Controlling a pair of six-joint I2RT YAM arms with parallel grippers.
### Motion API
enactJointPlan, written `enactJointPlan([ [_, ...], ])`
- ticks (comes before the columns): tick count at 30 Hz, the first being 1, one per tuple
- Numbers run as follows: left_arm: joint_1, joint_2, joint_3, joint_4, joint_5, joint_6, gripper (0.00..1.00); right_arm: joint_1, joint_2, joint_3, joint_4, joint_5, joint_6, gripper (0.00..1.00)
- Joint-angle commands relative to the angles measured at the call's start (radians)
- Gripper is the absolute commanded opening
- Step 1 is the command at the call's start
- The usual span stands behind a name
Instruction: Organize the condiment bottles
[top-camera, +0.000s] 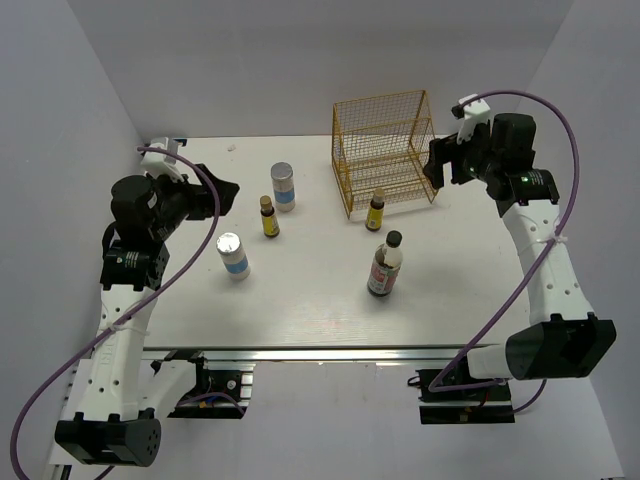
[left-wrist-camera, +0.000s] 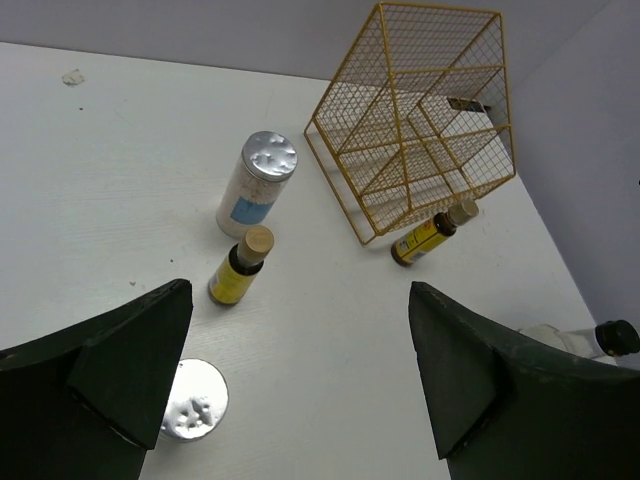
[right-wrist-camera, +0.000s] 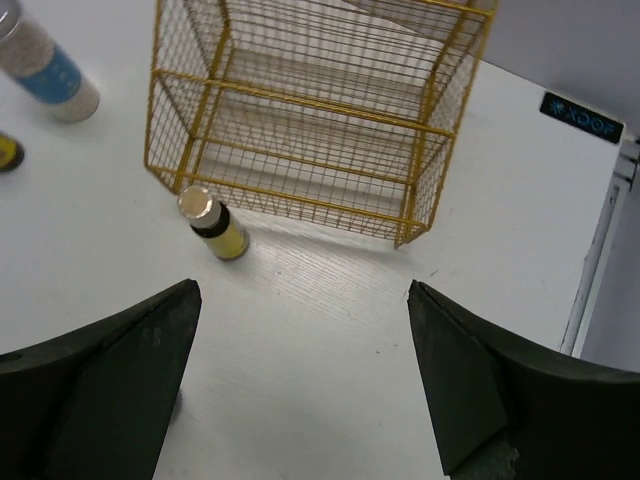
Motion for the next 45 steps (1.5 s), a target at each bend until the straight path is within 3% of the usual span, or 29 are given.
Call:
enactJointPlan([
  [1, 0.000, -0.016, 0.037, -0.040, 0.064, 0.000, 0.98, 0.003, -0.073, 0.003, -0.031, -0.198, -0.173, 0.89],
  [3, 0.000, -0.023, 0.026, -0.054, 0.075, -0.002, 0.98, 0.006, -0.110, -0.073, -0.052, -0.374, -0.376, 0.89],
  [5, 0.000, -0.036, 0.019, -0.063, 0.084, -0.005, 0.97, 0.012, -0.167, -0.127, -0.058, -0.474, -0.465, 0.89],
  [8, 0.000, -0.047, 0.011, -0.085, 0.099, -0.002, 0.90, 0.021, -0.229, -0.202, -0.029, -0.545, -0.482, 0.89],
  [11, 0.001, -0.056, 0.003, -0.097, 0.124, 0.003, 0.72, 0.024, -0.265, -0.244, 0.024, -0.568, -0.350, 0.88],
  [12, 0.000, -0.061, -0.001, -0.097, 0.128, 0.001, 0.65, 0.033, -0.256, -0.224, 0.020, -0.559, -0.338, 0.83],
  [13, 0.000, -0.065, -0.013, -0.096, 0.141, -0.003, 0.53, 0.036, -0.250, -0.210, 0.020, -0.539, -0.282, 0.66],
  [14, 0.000, -0.069, -0.021, -0.092, 0.148, -0.007, 0.47, 0.036, -0.242, -0.195, 0.008, -0.509, -0.261, 0.53],
  [15, 0.000, -0.075, -0.029, -0.085, 0.155, -0.016, 0.42, 0.036, -0.225, -0.158, -0.011, -0.499, -0.257, 0.31],
  [16, 0.000, -0.076, -0.042, -0.080, 0.162, -0.019, 0.42, 0.038, -0.219, -0.144, -0.032, -0.496, -0.254, 0.28],
  [18, 0.001, -0.072, -0.047, -0.073, 0.191, -0.023, 0.47, 0.036, -0.220, -0.133, -0.093, -0.513, -0.269, 0.37],
  [19, 0.000, -0.069, -0.047, -0.073, 0.202, -0.022, 0.63, 0.036, -0.228, -0.147, -0.115, -0.530, -0.287, 0.60],
  [20, 0.000, -0.066, -0.047, -0.073, 0.213, -0.022, 0.71, 0.036, -0.237, -0.161, -0.145, -0.571, -0.337, 0.73],
  [21, 0.000, -0.061, -0.047, -0.073, 0.217, -0.020, 0.77, 0.036, -0.263, -0.176, -0.158, -0.592, -0.367, 0.84],
  [22, 0.001, -0.059, -0.047, -0.073, 0.221, -0.019, 0.83, 0.036, -0.277, -0.214, -0.169, -0.608, -0.393, 0.87],
  [31, 0.000, -0.064, -0.066, -0.062, 0.225, -0.020, 0.87, 0.036, -0.331, -0.317, -0.277, -0.703, -0.657, 0.90],
  [38, 0.000, -0.062, -0.084, -0.053, 0.234, -0.022, 0.87, 0.044, -0.328, -0.435, -0.170, -0.688, -0.665, 0.89],
  [45, 0.000, -0.059, -0.089, -0.053, 0.233, -0.020, 0.87, 0.076, -0.251, -0.445, -0.130, -0.691, -0.666, 0.89],
])
